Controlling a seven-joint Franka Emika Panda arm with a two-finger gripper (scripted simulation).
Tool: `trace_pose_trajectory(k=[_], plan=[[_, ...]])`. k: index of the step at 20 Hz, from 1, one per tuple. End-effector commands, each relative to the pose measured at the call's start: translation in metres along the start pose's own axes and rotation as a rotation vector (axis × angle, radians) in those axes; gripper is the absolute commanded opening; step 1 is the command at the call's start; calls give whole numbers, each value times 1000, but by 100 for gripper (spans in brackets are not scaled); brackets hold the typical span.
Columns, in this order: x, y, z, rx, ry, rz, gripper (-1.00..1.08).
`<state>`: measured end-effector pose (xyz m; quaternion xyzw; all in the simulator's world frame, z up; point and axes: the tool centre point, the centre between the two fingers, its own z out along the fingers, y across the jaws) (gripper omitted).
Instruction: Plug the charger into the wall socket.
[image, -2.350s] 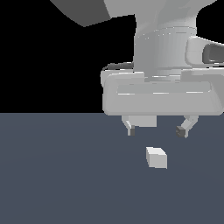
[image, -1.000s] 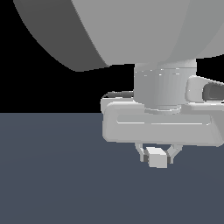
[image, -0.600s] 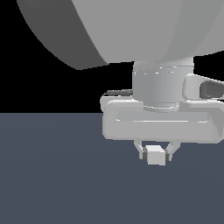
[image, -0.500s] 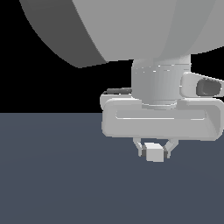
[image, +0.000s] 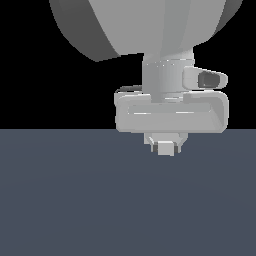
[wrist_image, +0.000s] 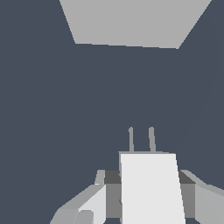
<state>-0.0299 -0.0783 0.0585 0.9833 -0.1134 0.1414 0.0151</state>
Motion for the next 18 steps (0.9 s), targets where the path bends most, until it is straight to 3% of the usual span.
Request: trace_pose_trajectory(k=[1,9,18], plan=[[16,-4,-8,-6,0,19,-100],[50,-10,-24,-19,0,56,-100],[57,-11,-27,-22,-1,64,-100]])
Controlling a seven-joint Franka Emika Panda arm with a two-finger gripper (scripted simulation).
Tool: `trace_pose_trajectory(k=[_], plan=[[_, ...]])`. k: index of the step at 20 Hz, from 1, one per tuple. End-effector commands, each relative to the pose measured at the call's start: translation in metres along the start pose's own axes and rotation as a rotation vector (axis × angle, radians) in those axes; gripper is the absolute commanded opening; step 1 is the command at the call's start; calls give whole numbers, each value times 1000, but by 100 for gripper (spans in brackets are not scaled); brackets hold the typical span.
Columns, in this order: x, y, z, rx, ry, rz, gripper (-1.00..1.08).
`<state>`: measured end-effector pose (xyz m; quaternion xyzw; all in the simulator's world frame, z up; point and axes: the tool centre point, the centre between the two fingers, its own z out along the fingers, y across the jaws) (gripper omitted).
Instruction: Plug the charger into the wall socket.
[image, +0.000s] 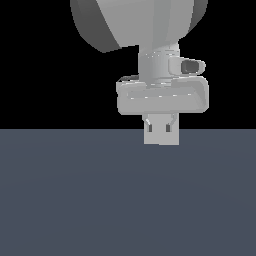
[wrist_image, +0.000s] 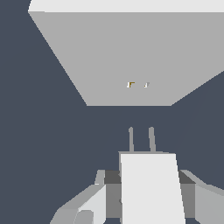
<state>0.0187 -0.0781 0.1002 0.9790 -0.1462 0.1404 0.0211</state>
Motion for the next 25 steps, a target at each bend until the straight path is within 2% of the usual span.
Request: trace_pose_trajectory(k=[1,8,19,25], plan=[[0,0,0,0,0,0,-100],[9,0,3,0,0,0,-100],[43,0,13,0,0,0,-100],[48,0,14,0,0,1,-100]])
